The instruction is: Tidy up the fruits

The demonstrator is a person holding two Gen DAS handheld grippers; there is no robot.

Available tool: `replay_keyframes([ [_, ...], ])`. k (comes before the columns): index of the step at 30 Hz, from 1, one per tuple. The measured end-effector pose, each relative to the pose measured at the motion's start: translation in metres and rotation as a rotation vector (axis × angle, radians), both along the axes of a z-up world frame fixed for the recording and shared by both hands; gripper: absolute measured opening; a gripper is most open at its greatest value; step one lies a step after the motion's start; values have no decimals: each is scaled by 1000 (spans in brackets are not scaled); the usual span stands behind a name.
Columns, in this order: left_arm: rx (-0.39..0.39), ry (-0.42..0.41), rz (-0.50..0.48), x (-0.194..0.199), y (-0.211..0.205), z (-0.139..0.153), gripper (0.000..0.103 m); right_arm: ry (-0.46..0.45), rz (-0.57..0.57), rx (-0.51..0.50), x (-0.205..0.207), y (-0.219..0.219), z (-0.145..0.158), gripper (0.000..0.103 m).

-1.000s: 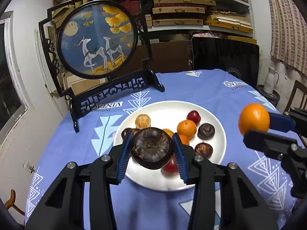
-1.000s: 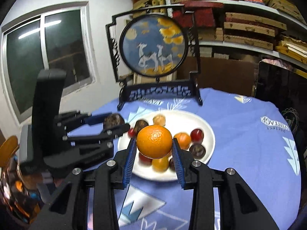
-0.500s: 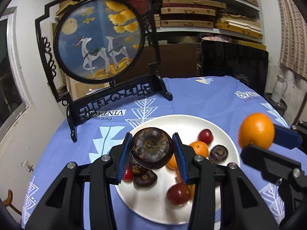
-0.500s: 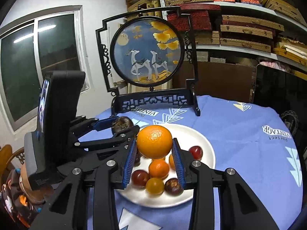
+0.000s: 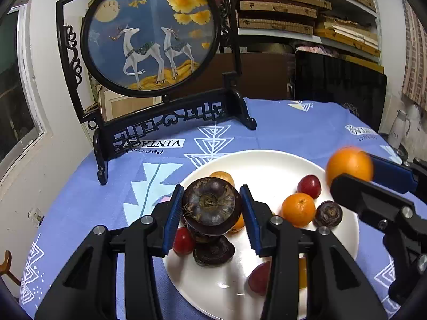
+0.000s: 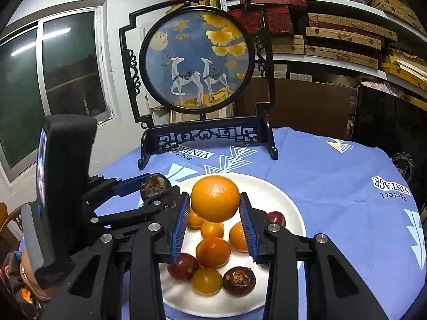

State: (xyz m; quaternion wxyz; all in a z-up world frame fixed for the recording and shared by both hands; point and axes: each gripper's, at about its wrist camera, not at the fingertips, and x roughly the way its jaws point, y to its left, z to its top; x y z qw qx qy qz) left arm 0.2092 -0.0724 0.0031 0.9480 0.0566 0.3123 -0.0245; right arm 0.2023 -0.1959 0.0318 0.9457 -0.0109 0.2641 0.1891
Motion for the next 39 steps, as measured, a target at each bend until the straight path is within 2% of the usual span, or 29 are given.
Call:
replay_keyframes([
  [11,20,30,-16,5,-6,-10,42,1,-22,0,4,-4,-4,39],
  [12,24,30,-19,5,-6,-11,47,1,-24,2,4,-4,-3,42],
  [13,32,28,-19,4,-7,-11,59,1,-27,1,4,-4,-3,45],
  [14,40,19,-18,3,-9,-11,62,1,-30,-1,4,-3,-4,50],
  [24,46,1,-19,1,-8,-10,68,17,-45,-7,7,-2,-12,59],
  [29,69,-34,-3,-2,-7,-8,80,11,-57,-11,6,-3,-12,67],
  [31,78,-60,6,-5,-6,-4,88,4,-63,-17,5,-3,-11,69],
  [33,93,-83,14,-9,-5,0,95,-9,-72,-18,2,-5,-9,73],
  [35,102,-117,19,-14,-4,6,96,-34,-88,-23,-5,-9,-5,75],
  [39,89,-165,15,-22,-3,16,97,-118,-171,-65,-31,-29,-5,87],
])
